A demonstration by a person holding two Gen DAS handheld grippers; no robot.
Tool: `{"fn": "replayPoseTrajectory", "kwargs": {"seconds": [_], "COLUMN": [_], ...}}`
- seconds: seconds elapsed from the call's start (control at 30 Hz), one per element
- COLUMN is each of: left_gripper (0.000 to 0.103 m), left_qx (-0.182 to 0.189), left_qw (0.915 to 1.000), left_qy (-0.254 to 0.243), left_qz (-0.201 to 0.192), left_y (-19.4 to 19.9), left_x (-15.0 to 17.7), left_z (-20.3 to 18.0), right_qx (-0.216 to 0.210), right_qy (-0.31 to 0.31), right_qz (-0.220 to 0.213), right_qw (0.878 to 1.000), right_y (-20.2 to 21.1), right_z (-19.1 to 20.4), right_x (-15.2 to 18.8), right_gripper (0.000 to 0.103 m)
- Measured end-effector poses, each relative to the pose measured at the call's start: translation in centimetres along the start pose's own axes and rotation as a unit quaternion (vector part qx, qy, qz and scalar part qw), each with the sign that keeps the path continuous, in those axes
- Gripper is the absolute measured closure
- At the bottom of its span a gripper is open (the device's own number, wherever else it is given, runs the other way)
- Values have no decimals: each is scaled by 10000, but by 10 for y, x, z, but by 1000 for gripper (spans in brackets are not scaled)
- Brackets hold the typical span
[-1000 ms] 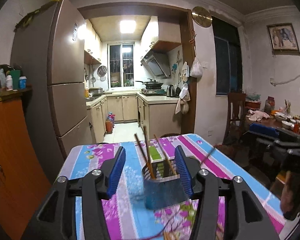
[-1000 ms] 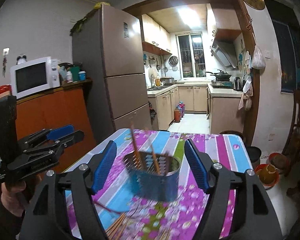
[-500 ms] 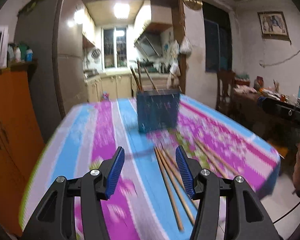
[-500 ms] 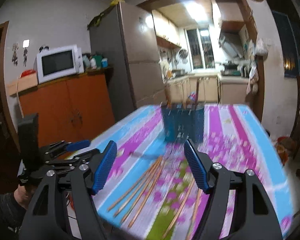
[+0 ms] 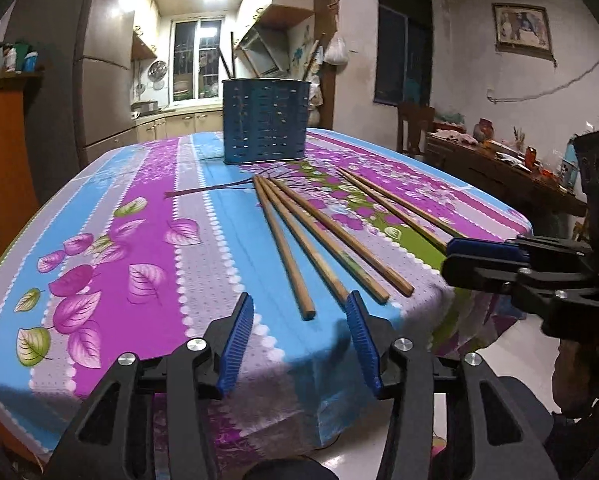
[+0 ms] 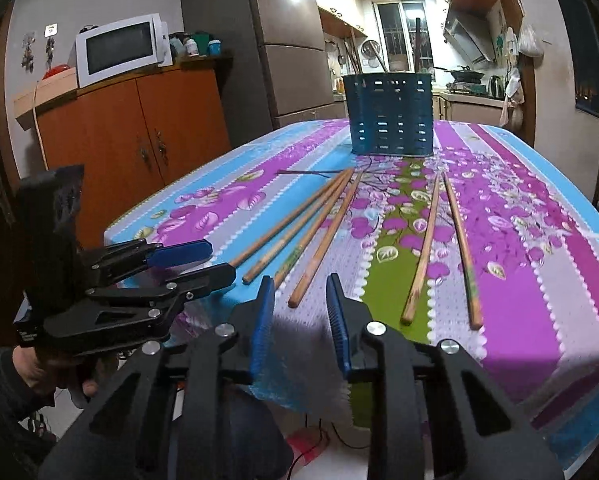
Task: Organize utensils
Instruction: 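Close the left tool on another wooden chopstick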
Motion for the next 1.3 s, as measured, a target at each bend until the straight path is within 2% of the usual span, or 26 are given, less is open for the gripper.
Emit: {"fn": "replayPoseTrajectory", "kwargs": {"seconds": [0.1,0.17,0.33,0.6,0.83,1.0,1.1,1.17,1.3], "left_gripper": [67,80,89,89,89,89,89,94,95], "left_qx": [-28,-27,-183,-237,-328,-434,-550,-576,-582], "left_qw": [10000,10000,9998,9997,9994,9987,9975,9973,9972], "left_qy": [-73,-1,20,-20,-70,-181,-288,-264,-185], "left_qz": [-18,-48,-58,-64,-100,-214,-338,-383,-425], "left_y": [-5,-6,-7,-5,-5,-5,-4,-3,-2], "left_x": [-1,-3,-1,0,2,4,8,9,9], "left_z": [-3,0,6,5,2,-1,-4,-4,-3], "right_qx": [62,62,88,4,336,565,598,594,560], "right_qy": [60,65,96,254,307,389,336,250,161], "right_qz": [-103,-129,-128,-79,56,-162,-313,-378,-452], "right_qw": [9999,9999,9998,9996,9989,9975,9972,9972,9973], "right_y": [4,6,4,-12,-36,-39,-39,-38,-36], "right_z": [-1,0,1,21,28,31,30,29,26], "right_x": [4,4,5,3,11,16,20,21,21], "right_gripper": [78,78,78,86,90,90,91,94,96]}}
Point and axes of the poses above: each gripper's, at about its wrist camera, not at the fingertips, and y roughly against the way its jaws point, z to its left, x to its underside, the point moved 2 cm from there along -y, roughly the way its jaws point, and after that the axes turned 13 degrees about -y, right-handed, at the moved point
